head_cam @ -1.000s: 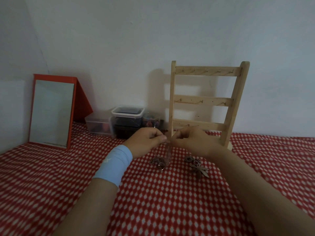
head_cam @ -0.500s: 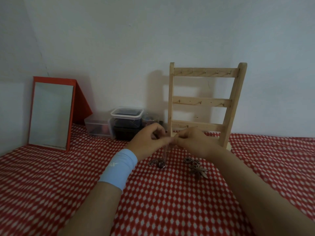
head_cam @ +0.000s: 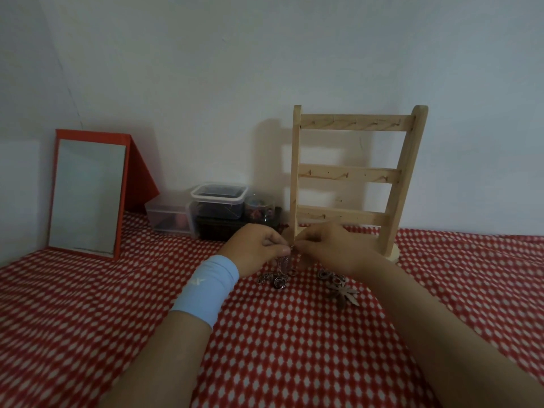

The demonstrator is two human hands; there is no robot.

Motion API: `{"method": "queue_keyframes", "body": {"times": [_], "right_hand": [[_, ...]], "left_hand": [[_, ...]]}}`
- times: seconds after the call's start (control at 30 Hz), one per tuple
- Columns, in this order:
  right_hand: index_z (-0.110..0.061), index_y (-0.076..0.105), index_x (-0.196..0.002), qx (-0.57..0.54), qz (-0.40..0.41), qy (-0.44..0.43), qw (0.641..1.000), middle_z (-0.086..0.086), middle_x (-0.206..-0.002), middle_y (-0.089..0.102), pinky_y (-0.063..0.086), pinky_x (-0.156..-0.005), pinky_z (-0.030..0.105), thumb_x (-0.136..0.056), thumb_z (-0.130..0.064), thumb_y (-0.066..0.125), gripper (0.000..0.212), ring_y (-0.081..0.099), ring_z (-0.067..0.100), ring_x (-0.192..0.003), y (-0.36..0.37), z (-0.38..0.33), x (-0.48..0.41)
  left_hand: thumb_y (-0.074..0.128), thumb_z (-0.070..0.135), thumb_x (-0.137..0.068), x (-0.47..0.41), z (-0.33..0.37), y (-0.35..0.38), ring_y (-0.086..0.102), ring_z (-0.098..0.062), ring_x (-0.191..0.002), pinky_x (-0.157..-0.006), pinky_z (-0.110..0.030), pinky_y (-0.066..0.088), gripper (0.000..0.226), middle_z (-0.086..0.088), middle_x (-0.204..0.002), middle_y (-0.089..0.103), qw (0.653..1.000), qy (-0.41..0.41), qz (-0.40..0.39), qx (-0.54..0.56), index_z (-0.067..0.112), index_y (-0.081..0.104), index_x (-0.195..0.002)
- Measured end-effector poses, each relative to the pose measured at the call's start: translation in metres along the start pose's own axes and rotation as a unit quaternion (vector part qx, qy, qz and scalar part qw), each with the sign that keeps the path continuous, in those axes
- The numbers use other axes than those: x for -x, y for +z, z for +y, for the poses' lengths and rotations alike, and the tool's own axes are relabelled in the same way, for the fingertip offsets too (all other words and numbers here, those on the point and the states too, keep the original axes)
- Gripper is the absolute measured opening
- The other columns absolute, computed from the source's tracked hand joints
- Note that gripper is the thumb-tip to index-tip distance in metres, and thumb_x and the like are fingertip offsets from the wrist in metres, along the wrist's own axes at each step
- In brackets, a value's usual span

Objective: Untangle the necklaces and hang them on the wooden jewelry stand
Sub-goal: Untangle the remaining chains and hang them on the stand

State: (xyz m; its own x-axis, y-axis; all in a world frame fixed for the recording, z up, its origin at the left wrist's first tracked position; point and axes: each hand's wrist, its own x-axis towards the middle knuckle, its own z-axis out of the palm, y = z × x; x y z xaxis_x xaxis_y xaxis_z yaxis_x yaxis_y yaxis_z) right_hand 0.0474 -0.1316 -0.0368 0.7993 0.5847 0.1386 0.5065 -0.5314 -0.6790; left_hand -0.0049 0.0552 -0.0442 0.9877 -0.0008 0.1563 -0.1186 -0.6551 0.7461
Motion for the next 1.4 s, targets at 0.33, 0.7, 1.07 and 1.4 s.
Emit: {"method": "queue_keyframes", "body": {"times": [0.33,0.7,1.07,1.4], "right_hand": [[-0.031,0.079,-0.081,-0.06,0.019,-0.028,0.998,-0.019,-0.085,0.074,0.046,-0.069,0.01,-0.087,-0.027,0.079,0.007,0.063,-0.012,-0.073,-0.004,-0.003,0.002],[-0.026,0.073,-0.086,-0.067,0.051,-0.038,0.996,-0.009,-0.088,0.073,0.055,-0.082,0.026,-0.095,-0.023,0.07,0.01,0.067,0.003,-0.084,-0.002,-0.003,0.001],[-0.015,0.07,-0.087,-0.134,0.052,-0.013,0.99,-0.005,-0.078,0.07,0.055,-0.057,0.021,-0.097,-0.017,0.067,0.01,0.063,0.001,-0.056,0.0,-0.01,0.005],[-0.027,0.074,-0.081,-0.071,0.067,-0.018,0.995,-0.014,-0.077,0.072,0.055,-0.076,0.024,-0.094,-0.026,0.071,0.013,0.066,-0.003,-0.074,0.001,-0.006,0.001]], "left_hand": [[0.053,0.044,-0.097,0.004,0.001,-0.006,0.065,-0.007,-0.091,-0.084,-0.023,0.047,0.03,0.008,-0.093,0.072,0.996,-0.042,-0.001,0.079,0.021,0.073,-0.092],[0.074,0.029,-0.084,0.004,-0.003,-0.006,0.057,-0.008,-0.073,-0.081,-0.03,0.048,0.029,0.006,-0.071,0.059,0.997,-0.01,-0.03,0.065,0.025,0.056,-0.062],[0.06,0.009,-0.088,0.0,0.003,-0.006,0.065,-0.01,-0.095,-0.093,-0.033,0.05,0.016,0.006,-0.093,0.071,0.994,-0.015,0.063,0.084,0.024,0.065,-0.086],[0.073,0.023,-0.085,0.006,0.011,-0.009,0.067,0.001,-0.09,-0.092,-0.023,0.053,0.014,0.014,-0.094,0.073,0.999,0.005,0.04,-0.005,0.026,0.077,-0.098]]}}
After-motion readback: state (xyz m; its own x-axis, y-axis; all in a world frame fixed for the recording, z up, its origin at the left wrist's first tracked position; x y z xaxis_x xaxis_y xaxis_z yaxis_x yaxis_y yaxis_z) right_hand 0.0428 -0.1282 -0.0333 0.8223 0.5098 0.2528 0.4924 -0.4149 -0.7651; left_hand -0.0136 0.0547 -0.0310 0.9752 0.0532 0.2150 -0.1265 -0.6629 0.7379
